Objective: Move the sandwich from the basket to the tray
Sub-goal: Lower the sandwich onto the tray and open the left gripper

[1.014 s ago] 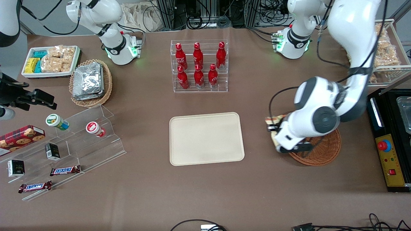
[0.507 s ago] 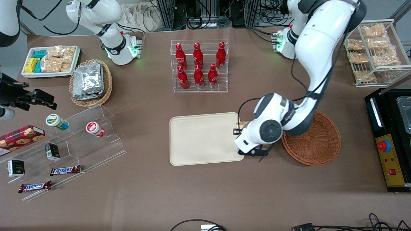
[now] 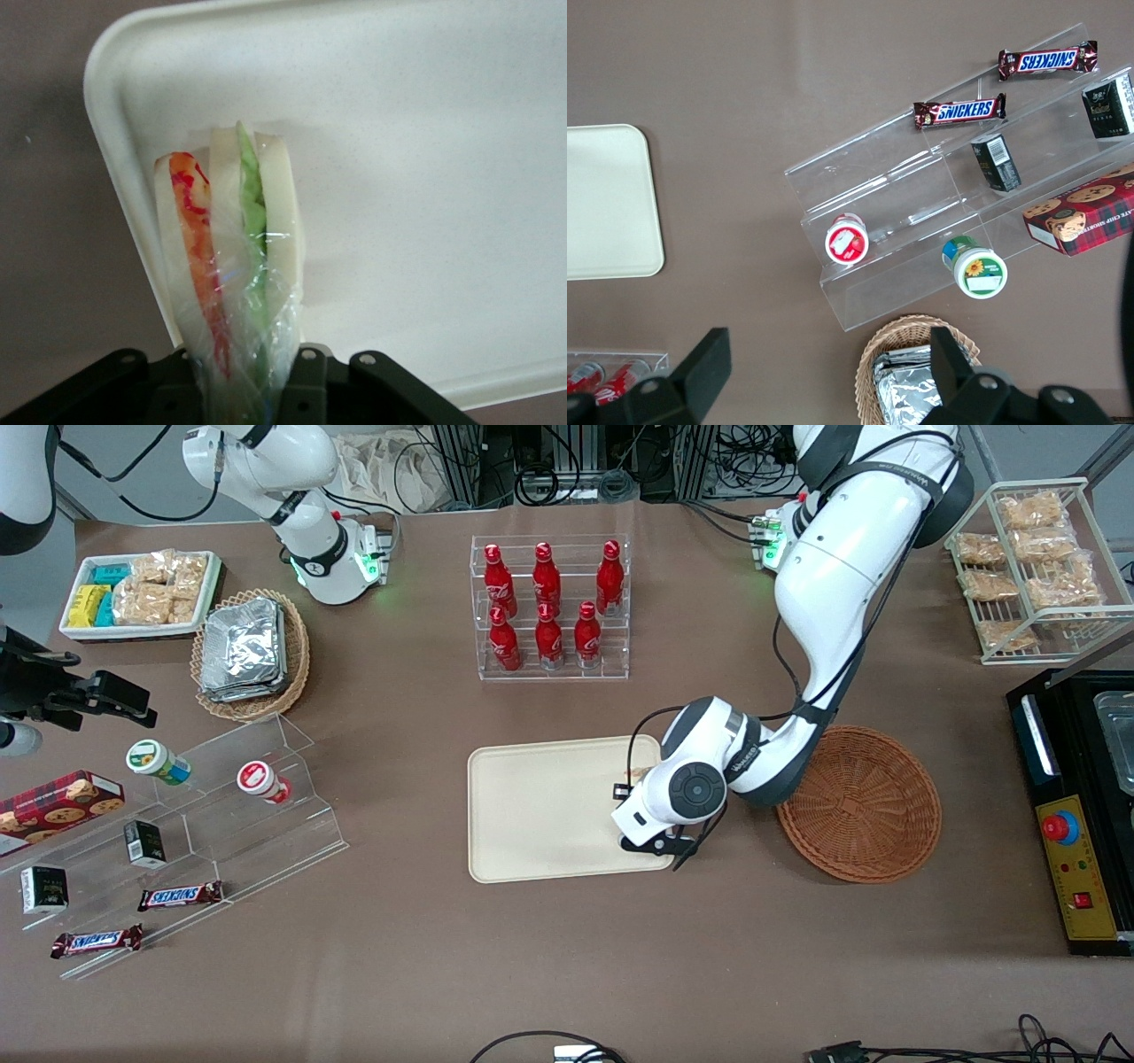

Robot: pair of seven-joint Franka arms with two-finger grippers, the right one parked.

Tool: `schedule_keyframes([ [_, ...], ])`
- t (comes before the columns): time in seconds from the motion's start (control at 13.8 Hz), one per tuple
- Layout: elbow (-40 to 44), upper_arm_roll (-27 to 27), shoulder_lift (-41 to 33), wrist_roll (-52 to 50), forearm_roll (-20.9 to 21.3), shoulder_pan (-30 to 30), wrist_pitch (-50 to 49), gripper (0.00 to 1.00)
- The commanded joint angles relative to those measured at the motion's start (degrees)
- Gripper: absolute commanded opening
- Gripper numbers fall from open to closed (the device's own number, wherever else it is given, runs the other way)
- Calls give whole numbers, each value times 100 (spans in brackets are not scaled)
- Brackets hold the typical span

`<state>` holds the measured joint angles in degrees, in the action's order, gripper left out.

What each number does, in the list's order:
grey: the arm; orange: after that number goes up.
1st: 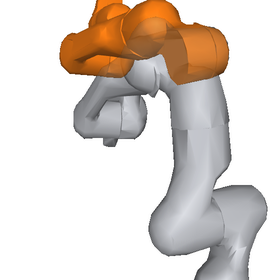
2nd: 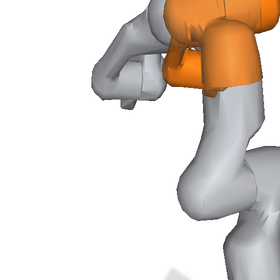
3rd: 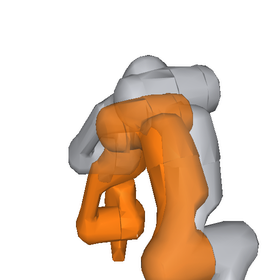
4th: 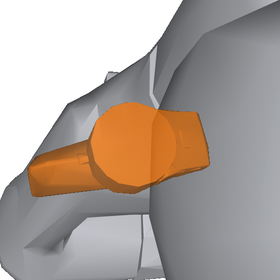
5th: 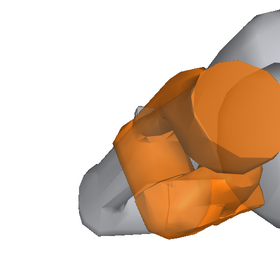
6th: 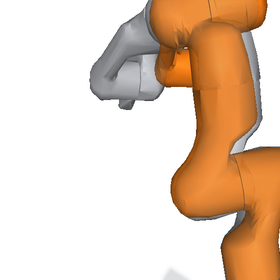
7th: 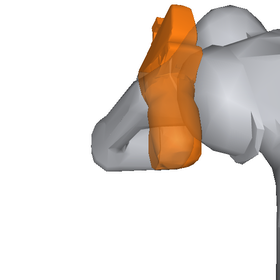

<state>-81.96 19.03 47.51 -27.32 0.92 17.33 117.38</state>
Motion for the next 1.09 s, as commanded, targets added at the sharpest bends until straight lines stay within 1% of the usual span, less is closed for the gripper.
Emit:
schedule_keyframes([
  [0.0, 198, -49, 144, -98, 84, 103, -40, 26],
  [0.07, 189, -49, 153, -99, 93, 104, -40, 82],
  [0.14, 189, -49, 145, -64, 110, 104, -31, 100],
  [0.36, 241, -49, 83, -72, 93, 86, -40, 100],
  [0.51, 329, -66, -92, -98, 102, 8, -154, 100],
  [0.72, 321, -127, -740, -186, 110, -255, -802, 100],
  [1.01, 294, -128, -1830, -151, 128, -1010, -1979, 100],
])
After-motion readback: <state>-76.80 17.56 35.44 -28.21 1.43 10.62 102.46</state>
